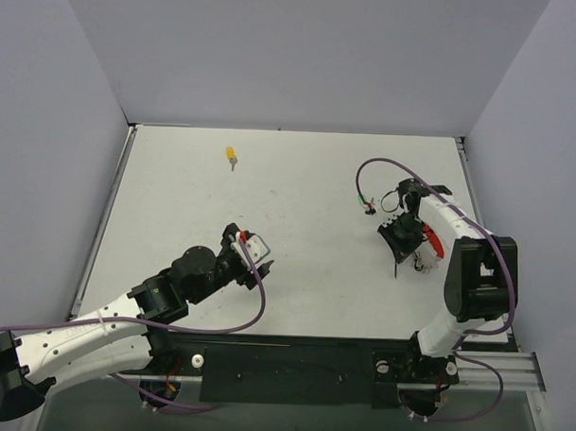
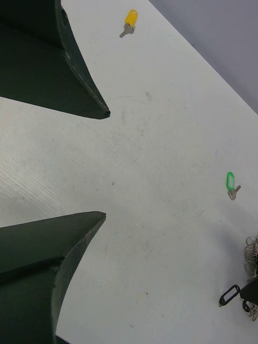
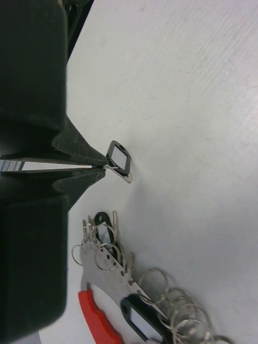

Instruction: Put the keys on the keyring

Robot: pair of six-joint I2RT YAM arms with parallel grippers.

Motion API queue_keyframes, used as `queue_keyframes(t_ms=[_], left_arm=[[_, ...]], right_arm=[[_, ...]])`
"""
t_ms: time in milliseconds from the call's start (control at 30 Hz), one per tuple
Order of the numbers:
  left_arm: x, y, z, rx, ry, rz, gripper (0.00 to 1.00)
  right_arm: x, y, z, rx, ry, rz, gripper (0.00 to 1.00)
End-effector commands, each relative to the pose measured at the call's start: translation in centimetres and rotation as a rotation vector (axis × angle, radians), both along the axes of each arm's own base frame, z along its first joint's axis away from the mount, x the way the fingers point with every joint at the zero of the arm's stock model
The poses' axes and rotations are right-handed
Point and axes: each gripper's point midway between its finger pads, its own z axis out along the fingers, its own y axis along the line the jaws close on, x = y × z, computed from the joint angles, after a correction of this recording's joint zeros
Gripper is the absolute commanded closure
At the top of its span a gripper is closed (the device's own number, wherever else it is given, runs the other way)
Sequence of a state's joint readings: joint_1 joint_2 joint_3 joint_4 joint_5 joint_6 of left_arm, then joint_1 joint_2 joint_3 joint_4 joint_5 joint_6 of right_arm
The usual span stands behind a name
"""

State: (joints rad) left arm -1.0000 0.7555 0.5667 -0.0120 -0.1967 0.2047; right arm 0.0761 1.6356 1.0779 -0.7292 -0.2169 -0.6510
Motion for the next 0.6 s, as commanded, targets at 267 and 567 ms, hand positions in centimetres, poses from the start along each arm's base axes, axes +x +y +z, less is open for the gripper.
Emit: queue_keyframes(t_ms=[267, 567], left_arm=[[0.2, 0.0, 0.5, 0.006, -0.029, -0.006, 0.20], [0.2, 0.0, 0.6, 0.002, -0.030, -0.010, 0.20]], right_arm=[[2.5, 2.7, -0.7, 0.011, 0.043, 0.051, 1.00], [2.8, 4.1, -1.7, 0.056, 0.084, 0.046, 1.00]])
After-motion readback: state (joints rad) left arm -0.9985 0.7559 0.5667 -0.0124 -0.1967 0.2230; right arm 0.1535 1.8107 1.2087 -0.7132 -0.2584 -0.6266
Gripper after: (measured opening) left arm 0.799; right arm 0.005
